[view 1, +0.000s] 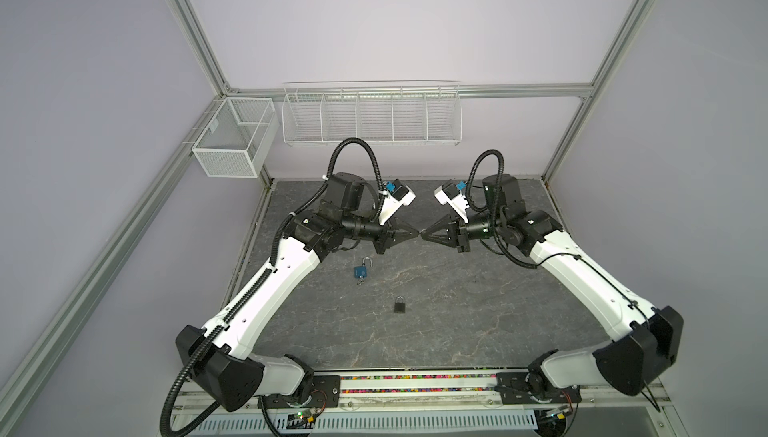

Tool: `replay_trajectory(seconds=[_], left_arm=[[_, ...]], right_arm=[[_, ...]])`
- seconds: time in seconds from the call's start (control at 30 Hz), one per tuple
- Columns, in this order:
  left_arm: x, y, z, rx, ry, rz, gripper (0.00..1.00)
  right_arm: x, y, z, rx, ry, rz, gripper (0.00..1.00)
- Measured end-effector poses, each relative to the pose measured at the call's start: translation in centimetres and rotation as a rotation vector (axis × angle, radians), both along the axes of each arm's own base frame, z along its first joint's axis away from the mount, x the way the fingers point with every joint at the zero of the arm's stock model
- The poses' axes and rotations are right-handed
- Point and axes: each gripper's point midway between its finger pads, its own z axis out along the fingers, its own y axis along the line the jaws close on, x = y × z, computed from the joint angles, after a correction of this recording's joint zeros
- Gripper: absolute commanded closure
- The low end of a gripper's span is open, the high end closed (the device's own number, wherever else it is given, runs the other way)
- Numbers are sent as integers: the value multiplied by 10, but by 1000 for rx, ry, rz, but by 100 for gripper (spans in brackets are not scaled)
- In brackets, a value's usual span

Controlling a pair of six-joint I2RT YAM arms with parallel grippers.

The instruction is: Unlock with the key

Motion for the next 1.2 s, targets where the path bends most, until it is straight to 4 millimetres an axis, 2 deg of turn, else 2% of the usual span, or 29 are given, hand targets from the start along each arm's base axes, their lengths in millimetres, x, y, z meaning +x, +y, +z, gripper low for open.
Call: replay_trajectory(seconds=[0.13,0.2,0.27,0.37,0.43,0.67,0.87,0.93,1.1,1.2], left_arm=[[1,0,0,3,-2,7,99],[3,1,0,7,-7,16,85],[6,1,0,10,-13,31,65],[12,1,3,2,-13,64,51],[17,3,7,-16,-19,99,47],[31,24,19,-133,30,288,45],[32,34,35,-304,115,404,44],[32,37,36,-365,133,422,44],[38,39,26,-460,200,472,45],[43,36,24,-516,235,475,50]], right_arm=[[1,0,0,4,6,-6,93],[2,1,-1,11,10,-10,93],[3,2,-2,19,18,-16,93],[3,1,-6,21,33,-34,93],[3,0,-6,25,33,-51,93],[9,-9,-2,31,-2,-162,93],[18,-10,0,56,2,-247,93],[22,-7,1,77,36,-275,93],[21,9,-2,142,144,-315,93],[17,18,-7,164,201,-329,93]])
